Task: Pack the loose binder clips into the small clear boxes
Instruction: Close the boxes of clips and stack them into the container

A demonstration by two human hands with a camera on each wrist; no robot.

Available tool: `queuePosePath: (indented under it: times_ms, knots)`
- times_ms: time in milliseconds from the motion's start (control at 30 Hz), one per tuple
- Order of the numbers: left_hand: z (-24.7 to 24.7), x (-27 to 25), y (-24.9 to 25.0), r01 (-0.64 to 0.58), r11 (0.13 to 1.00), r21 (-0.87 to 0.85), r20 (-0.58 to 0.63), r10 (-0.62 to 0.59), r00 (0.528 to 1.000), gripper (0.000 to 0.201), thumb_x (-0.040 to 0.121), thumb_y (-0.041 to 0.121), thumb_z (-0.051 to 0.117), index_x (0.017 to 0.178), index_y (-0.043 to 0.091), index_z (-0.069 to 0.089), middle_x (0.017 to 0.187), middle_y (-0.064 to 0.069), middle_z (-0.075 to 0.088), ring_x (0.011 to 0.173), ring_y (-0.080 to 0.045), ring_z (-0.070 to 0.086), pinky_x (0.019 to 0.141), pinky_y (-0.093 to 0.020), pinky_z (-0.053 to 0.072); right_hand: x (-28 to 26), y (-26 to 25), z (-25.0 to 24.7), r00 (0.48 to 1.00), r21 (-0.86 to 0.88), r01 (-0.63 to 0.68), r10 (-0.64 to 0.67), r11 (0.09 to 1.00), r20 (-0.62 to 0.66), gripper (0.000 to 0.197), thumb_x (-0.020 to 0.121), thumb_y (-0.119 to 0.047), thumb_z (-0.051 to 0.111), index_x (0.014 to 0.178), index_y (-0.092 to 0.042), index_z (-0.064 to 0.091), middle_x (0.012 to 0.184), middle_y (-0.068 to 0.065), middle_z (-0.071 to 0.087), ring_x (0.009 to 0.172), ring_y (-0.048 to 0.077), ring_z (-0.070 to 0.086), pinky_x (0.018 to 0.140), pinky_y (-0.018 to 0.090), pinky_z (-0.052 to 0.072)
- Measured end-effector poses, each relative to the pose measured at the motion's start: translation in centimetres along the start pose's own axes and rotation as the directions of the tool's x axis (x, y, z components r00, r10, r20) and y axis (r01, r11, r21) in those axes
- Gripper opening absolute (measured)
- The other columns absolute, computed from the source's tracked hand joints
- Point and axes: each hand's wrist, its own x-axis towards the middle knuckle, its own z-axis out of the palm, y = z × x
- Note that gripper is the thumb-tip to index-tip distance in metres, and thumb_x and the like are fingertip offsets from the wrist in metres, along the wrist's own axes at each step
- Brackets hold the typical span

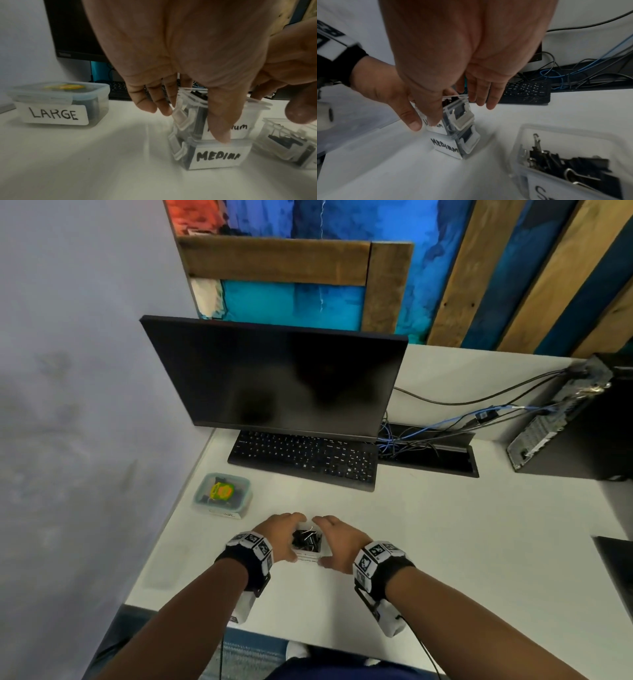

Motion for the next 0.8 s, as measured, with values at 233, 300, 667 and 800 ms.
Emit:
queuePosePath:
  times_ms: [233, 300, 667, 800]
  knots:
    - [0.8, 0.4, -1.4, -0.08, 0.996, -0.036, -0.037, 0.079, 0.996, 0.067, 0.071, 0.028, 0.077, 0.129, 0.028, 0.046, 0.123, 0.004, 0.052, 0.114, -0.016, 0.053, 0.095, -0.034, 0.046, 1.9, -0.8, 0.5, 0.993, -0.012, -0.118, 0.118, 0.993, 0.016, 0.069, 0.077, -0.024, 0.074, 0.138, -0.017, 0.042, 0.124, 0.006, 0.053, 0.112, 0.025, 0.055, 0.088, 0.035, 0.05]
    - [0.9, 0.6, -1.6, -0.102, 0.994, -0.042, -0.025, 0.101, 0.995, 0.066, 0.072, 0.027, 0.077, 0.13, 0.026, 0.045, 0.125, 0.004, 0.049, 0.114, -0.017, 0.053, 0.095, -0.032, 0.047, 2.1, -1.0, 0.5, 0.99, -0.019, -0.141, 0.141, 0.99, 0.014, 0.066, 0.073, -0.023, 0.075, 0.133, -0.017, 0.046, 0.119, 0.005, 0.053, 0.108, 0.024, 0.055, 0.083, 0.034, 0.05]
    - [1.4, 0.6, -2.4, -0.044, 0.984, -0.172, -0.023, 0.04, 0.999, 0.082, 0.076, 0.02, 0.077, 0.145, 0.028, 0.032, 0.133, -0.003, 0.044, 0.124, -0.019, 0.045, 0.102, -0.029, 0.039, 2.3, -0.6, 0.7, 0.984, 0.001, -0.177, 0.177, 0.984, -0.011, 0.063, 0.072, -0.022, 0.077, 0.129, -0.018, 0.051, 0.116, 0.004, 0.054, 0.106, 0.024, 0.056, 0.086, 0.036, 0.052]
    - [1.4, 0.6, -3.6, 0.008, 0.973, -0.23, -0.02, -0.013, 1.0, 0.075, 0.075, 0.024, 0.079, 0.141, 0.025, 0.041, 0.126, -0.003, 0.054, 0.111, -0.018, 0.055, 0.096, -0.029, 0.045, 2.2, -0.3, 1.2, 0.981, 0.026, -0.188, 0.189, 0.982, -0.034, 0.066, 0.071, -0.024, 0.077, 0.13, -0.019, 0.048, 0.118, 0.003, 0.052, 0.108, 0.023, 0.054, 0.087, 0.035, 0.051]
